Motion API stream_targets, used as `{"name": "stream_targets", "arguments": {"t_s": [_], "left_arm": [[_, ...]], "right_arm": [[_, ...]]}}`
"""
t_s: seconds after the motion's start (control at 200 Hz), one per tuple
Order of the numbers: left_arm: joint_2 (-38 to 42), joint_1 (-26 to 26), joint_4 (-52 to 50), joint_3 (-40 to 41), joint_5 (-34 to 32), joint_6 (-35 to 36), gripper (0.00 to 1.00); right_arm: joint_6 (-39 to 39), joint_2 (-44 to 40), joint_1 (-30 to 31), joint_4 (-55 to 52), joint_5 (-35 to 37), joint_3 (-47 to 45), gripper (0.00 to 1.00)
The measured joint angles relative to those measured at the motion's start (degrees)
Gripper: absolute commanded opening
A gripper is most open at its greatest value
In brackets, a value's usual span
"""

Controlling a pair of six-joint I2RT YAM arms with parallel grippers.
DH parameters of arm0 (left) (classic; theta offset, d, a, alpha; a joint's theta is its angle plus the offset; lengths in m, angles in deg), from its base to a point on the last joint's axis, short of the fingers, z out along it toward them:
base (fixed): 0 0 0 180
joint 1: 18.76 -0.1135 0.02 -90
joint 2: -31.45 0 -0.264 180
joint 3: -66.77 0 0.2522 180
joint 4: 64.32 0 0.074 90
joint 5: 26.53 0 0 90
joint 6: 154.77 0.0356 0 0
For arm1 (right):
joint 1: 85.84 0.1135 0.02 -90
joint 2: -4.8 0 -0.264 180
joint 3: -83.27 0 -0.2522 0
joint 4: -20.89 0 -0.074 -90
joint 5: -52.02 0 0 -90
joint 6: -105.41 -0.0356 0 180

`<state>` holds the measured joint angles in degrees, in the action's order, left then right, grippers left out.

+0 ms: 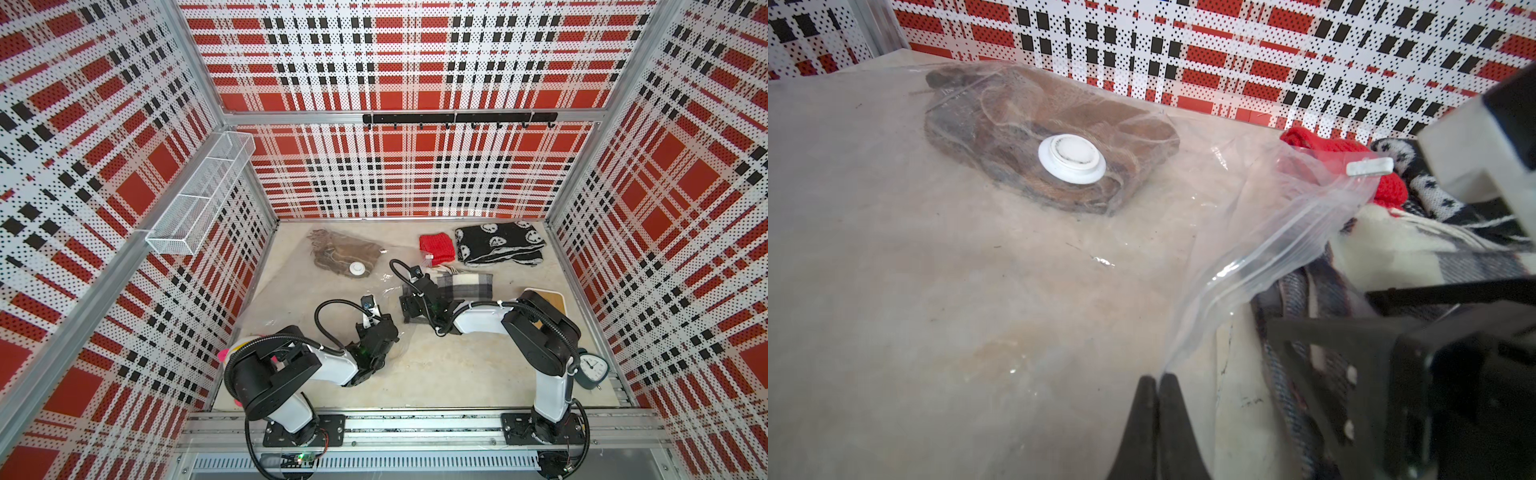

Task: Take the scarf out of the vacuum bag
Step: Adjust the scarf at the center of the board.

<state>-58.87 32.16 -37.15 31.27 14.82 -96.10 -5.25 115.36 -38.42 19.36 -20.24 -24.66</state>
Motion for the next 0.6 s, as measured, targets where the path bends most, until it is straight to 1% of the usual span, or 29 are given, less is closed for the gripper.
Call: {"name": "stream_targets", "arguments": {"t_s": [0.1,0.246,0.286,0.326,0.356,0.476,0.601], "left_arm": [[-0.7,0.0,0.3,0.0,0.3,0.1,0.00],[-1.2,0.0,1.1,0.0,0.5,0.1,0.00],[-1.2,0.0,1.1,0.0,0.5,0.1,0.00],[-1.2,0.0,1.2,0.0,0.4,0.1,0.00],[-1.2,0.0,1.2,0.0,0.4,0.1,0.00],[-1.2,0.0,1.4,0.1,0.4,0.1,0.00],[-1.2,-0.2,1.5,0.3,0.3,0.2,0.00]], "right_arm": [[0.2,0.2,0.2,-0.7,1.3,-0.4,0.86],[0.2,2.9,0.5,-3.5,4.2,3.2,0.76],[0.3,3.5,0.5,-3.7,4.7,3.6,0.71],[0.2,3.8,0.5,-3.8,5.5,3.7,0.63],[0.3,3.8,0.5,-3.9,6.1,3.7,0.60],[0.1,3.6,0.5,-2.5,6.9,2.5,0.58],[0.7,0.9,-0.6,1.1,5.0,-1.9,0.57]]}}
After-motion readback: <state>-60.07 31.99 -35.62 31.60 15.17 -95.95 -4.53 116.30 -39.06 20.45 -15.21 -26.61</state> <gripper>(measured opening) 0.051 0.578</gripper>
